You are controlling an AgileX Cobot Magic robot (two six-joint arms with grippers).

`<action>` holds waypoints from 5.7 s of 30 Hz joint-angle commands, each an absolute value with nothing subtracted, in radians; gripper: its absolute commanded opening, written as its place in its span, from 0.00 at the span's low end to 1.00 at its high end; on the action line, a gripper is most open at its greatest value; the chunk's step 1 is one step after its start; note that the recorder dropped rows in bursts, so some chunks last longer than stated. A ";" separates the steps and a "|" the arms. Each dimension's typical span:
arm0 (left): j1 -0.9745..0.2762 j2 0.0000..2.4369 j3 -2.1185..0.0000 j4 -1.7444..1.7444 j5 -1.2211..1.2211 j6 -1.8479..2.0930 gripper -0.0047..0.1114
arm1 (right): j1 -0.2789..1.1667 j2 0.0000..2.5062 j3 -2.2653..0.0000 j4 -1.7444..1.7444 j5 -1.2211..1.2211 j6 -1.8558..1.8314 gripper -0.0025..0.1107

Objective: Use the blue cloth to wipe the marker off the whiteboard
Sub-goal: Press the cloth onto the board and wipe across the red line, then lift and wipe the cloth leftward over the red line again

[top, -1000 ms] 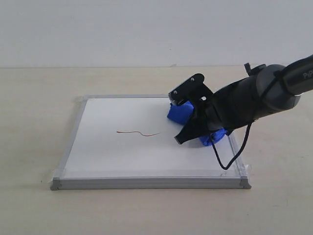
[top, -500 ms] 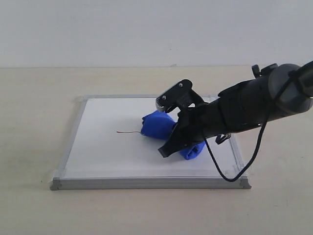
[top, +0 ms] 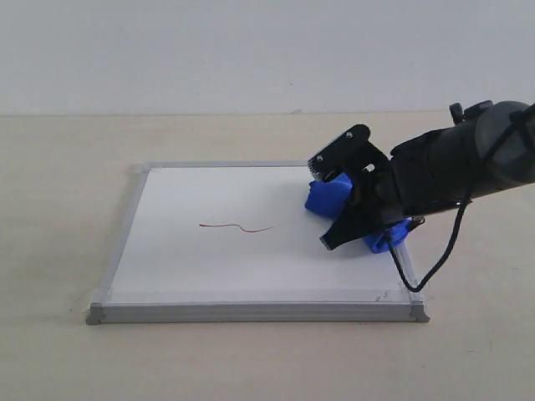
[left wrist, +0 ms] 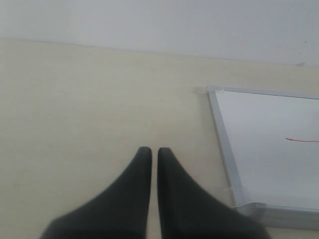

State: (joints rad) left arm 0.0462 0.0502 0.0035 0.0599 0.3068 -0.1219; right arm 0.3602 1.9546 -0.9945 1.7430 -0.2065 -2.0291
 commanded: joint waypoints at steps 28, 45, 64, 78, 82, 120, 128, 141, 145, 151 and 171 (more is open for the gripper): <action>0.048 0.046 0.000 0.053 0.292 -0.118 0.08 | 0.369 2.037 -1.034 1.744 0.092 -1.982 0.02; 0.048 0.046 0.000 0.053 0.292 -0.118 0.08 | 0.371 1.988 -1.262 1.713 0.139 -1.941 0.02; 0.048 0.046 0.000 0.053 0.292 -0.118 0.08 | 0.454 2.142 -1.267 1.707 0.168 -1.949 0.02; 0.048 0.046 0.000 0.053 0.292 -0.118 0.08 | 0.588 2.185 -1.271 1.705 0.156 -1.961 0.02; 0.048 0.046 0.000 0.053 0.292 -0.118 0.08 | 0.577 2.195 -1.271 1.705 -0.148 -2.071 0.02; 0.048 0.046 0.000 0.053 0.292 -0.118 0.08 | 0.486 2.210 -1.291 1.717 -0.223 -2.034 0.02; 0.048 0.046 0.000 0.053 0.292 -0.118 0.08 | 0.511 2.227 -1.269 1.744 0.075 -1.970 0.02; 0.048 0.046 0.000 0.053 0.292 -0.118 0.08 | 0.597 2.115 -1.269 1.744 0.006 -1.958 0.02; 0.048 0.046 0.000 0.053 0.292 -0.118 0.08 | 0.597 2.078 -1.269 1.744 0.013 -1.868 0.02; 0.048 0.046 0.000 0.053 0.292 -0.118 0.08 | 0.591 2.084 -1.269 1.150 0.009 -1.098 0.02; 0.048 0.046 0.000 0.053 0.292 -0.118 0.08 | 0.507 2.086 -1.327 -0.602 0.234 0.480 0.02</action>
State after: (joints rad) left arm 0.0462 0.0502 0.0035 0.0599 0.3068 -0.1219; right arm 0.5572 2.0921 -1.2921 -0.5873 0.1716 0.4718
